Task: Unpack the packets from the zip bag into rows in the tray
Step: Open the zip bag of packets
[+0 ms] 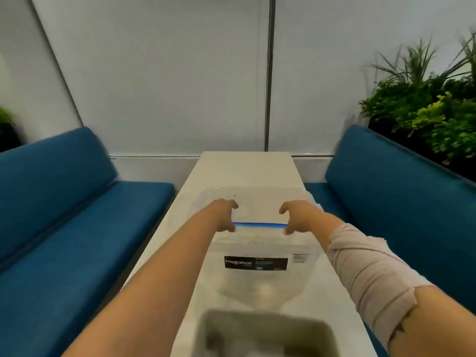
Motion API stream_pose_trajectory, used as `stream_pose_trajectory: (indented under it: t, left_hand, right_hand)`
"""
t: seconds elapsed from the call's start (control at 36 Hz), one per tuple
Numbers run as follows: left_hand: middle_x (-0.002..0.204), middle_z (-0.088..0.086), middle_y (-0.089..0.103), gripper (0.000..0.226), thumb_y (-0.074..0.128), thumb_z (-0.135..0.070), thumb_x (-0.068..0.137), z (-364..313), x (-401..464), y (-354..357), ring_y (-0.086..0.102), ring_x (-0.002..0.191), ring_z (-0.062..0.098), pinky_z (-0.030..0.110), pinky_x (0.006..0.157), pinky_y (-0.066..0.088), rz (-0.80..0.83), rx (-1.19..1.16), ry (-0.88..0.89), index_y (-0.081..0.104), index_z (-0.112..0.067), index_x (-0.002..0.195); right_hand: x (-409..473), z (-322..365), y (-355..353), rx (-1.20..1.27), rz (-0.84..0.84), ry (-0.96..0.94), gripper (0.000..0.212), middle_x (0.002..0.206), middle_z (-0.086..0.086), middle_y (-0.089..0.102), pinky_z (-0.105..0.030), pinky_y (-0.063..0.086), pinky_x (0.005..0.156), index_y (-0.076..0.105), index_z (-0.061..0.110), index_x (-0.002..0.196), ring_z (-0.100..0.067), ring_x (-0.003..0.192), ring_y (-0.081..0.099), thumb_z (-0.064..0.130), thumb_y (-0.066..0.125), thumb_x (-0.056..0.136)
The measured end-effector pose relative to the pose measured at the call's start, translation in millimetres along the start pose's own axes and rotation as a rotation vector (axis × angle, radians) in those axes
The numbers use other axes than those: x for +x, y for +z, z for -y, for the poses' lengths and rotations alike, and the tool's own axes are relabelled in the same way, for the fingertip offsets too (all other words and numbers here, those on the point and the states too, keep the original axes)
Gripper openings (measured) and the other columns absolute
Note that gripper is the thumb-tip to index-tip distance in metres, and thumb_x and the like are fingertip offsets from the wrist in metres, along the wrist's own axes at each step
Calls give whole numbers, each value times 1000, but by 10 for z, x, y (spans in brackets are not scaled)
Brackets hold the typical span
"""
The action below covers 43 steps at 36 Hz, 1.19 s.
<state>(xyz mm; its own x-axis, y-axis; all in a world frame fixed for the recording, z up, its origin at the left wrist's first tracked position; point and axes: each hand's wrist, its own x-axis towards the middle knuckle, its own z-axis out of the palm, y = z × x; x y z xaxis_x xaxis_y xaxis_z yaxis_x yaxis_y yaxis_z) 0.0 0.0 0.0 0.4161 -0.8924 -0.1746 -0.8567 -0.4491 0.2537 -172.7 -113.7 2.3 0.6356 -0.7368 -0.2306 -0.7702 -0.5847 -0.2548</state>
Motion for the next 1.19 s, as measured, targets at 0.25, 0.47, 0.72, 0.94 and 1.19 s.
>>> stream_pose_trajectory:
  t: [0.25, 0.47, 0.72, 0.94, 1.19]
  left_hand:
    - [145, 9, 37, 72, 68, -18, 84, -46, 206, 148, 38, 131, 28, 37, 104, 37, 134, 71, -104, 30, -17, 145]
    - [131, 8, 52, 51, 65, -21, 87, -34, 316, 217, 52, 117, 25, 32, 101, 44, 186, 182, -126, 48, -15, 134]
    - [118, 10, 60, 32, 61, -20, 89, 29, 278, 138, 55, 101, 23, 29, 93, 43, 54, 102, -121, 60, -11, 120]
    - [118, 10, 59, 31, 58, -19, 90, -9, 42, -233, 54, 106, 26, 29, 88, 41, -175, -85, -71, 58, -12, 121]
    - [111, 13, 61, 28, 58, -9, 88, -40, -420, -899, 57, 89, 25, 39, 83, 53, -504, -406, 17, 59, -11, 115]
  right_hand:
    - [352, -177, 239, -88, 92, -2, 58, 136, -4, 51, -36, 36, 106, 48, 17, 135, -25, 122, 48, 17, 72, 83]
    - [574, -224, 315, -253, 94, 28, 30, 115, -8, 62, -33, 44, 98, 62, 8, 115, -23, 100, 56, 15, 67, 86]
    - [506, -185, 58, -230, 33, -1, 28, 118, -9, 61, -28, 42, 92, 62, 6, 117, -24, 105, 56, 20, 48, 97]
    - [142, -88, -453, -4, -185, -79, 25, 115, -15, 62, -31, 43, 84, 64, 2, 112, -28, 103, 56, 17, 54, 94]
    - [-298, 181, -1074, 182, -500, -196, 22, 115, -17, 62, -36, 43, 89, 62, 4, 110, -33, 108, 56, 15, 57, 92]
